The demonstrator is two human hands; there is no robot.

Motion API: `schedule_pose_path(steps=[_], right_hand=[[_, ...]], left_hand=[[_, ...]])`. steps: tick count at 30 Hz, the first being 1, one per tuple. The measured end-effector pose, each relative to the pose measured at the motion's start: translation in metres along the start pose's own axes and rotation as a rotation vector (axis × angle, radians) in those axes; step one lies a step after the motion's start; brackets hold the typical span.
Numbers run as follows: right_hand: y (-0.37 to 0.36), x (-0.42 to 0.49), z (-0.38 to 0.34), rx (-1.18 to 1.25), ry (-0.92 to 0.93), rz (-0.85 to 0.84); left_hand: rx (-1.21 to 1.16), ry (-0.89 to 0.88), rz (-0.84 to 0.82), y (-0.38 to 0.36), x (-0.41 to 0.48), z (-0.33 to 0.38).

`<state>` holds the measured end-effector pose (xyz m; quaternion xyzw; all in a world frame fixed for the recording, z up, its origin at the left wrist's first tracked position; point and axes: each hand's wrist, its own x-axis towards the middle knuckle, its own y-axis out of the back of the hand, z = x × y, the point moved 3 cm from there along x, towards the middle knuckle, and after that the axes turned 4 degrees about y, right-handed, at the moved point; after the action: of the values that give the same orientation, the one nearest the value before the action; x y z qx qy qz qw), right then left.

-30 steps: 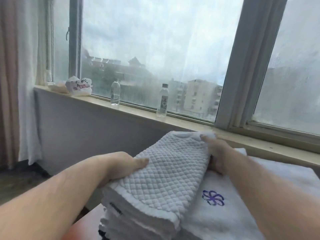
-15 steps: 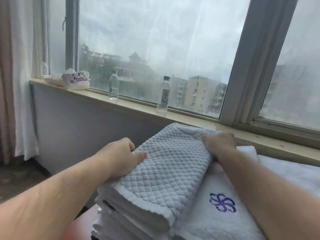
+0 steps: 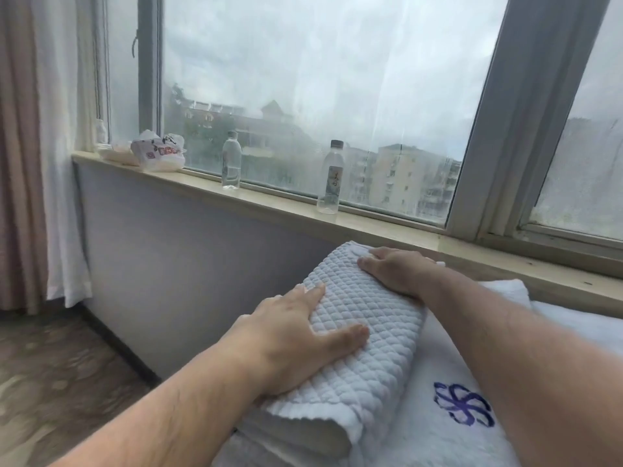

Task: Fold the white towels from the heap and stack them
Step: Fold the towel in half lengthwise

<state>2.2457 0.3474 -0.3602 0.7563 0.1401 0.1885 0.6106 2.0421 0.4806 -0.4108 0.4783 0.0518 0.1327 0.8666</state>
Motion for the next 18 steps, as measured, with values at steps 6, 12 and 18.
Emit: schedule_pose_path(steps=[6, 12, 18], right_hand=[[-0.005, 0.0, 0.002, 0.011, -0.011, -0.007], [-0.003, -0.034, 0.008, 0.009, -0.075, -0.036], [0.004, -0.106, 0.01, 0.159, 0.036, -0.099]], left_hand=[[0.01, 0.042, -0.023, -0.002, 0.008, -0.004], [0.106, 0.049, -0.013, -0.001, 0.003, 0.008], [0.233, 0.009, 0.113, -0.002, -0.023, 0.017]])
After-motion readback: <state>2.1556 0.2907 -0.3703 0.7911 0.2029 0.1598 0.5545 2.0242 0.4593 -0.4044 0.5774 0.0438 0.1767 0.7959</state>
